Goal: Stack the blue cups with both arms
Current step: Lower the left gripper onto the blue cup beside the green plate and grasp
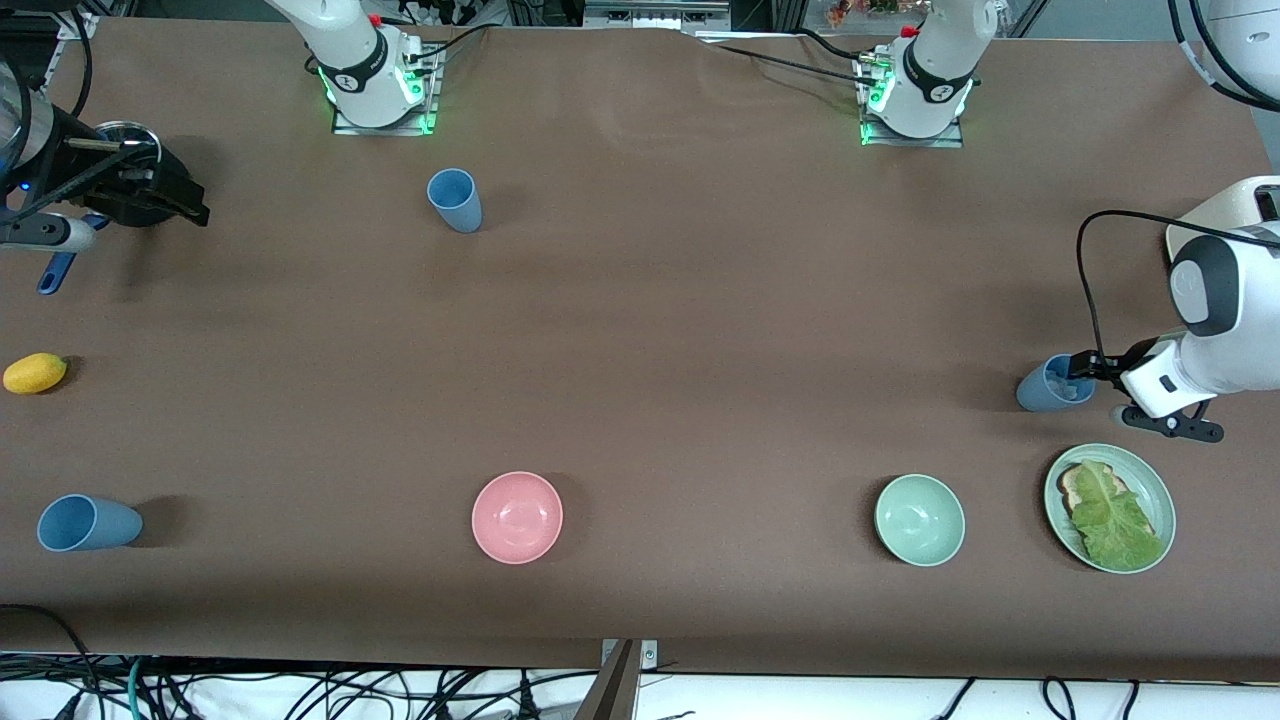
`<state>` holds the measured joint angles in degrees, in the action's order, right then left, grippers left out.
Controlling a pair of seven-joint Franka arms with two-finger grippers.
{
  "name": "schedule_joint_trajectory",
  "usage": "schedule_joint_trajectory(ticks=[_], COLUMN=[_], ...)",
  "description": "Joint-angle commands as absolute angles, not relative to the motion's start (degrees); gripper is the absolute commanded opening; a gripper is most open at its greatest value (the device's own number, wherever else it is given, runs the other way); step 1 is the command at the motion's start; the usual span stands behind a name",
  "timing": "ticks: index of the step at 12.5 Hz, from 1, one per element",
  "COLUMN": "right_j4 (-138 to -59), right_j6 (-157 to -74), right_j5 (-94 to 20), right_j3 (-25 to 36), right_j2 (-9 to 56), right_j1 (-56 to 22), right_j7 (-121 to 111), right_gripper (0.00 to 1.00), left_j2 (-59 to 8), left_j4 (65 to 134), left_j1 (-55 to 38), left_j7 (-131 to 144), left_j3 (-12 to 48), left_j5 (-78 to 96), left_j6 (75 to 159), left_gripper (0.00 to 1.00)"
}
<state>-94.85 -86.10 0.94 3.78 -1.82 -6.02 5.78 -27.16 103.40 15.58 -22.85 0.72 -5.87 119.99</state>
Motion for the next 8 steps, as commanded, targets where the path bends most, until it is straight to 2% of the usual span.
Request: schedule_joint_trajectory(ticks=[1,2,6,8], right_j4=[-93.5,-93.5,-93.5,-93.5], right_j6=[-84.9,-84.9,-84.9,-84.9], right_j5=[0.2,0.2,0.1,0.1], right_j3=[3.8,3.7,3.7,3.7], right_j2=[-1.3,-1.3,-1.3,-1.3], right_j1=[-5.7,-5.7,-5.7,-5.7], right_j7=[5.6,5.7,5.7,5.7], right_gripper=[1.00,1.00,1.00,1.00], left_j2=[-28.1,-28.1,-27.8,-26.8], left_j4=[103.7,103.6,102.7,97.8], left_j1=[16.4,16.3,15.4,14.9], left_j7=[-24.0,-24.0,-22.9,-21.3], left_j3=[1.2,1.2,1.8,6.2], left_j5=[-6.2,-6.2,-6.1,-5.9], left_j6=[121.2,121.2,120.7,116.0], left_gripper=[0.10,0.00,0.00,0.00])
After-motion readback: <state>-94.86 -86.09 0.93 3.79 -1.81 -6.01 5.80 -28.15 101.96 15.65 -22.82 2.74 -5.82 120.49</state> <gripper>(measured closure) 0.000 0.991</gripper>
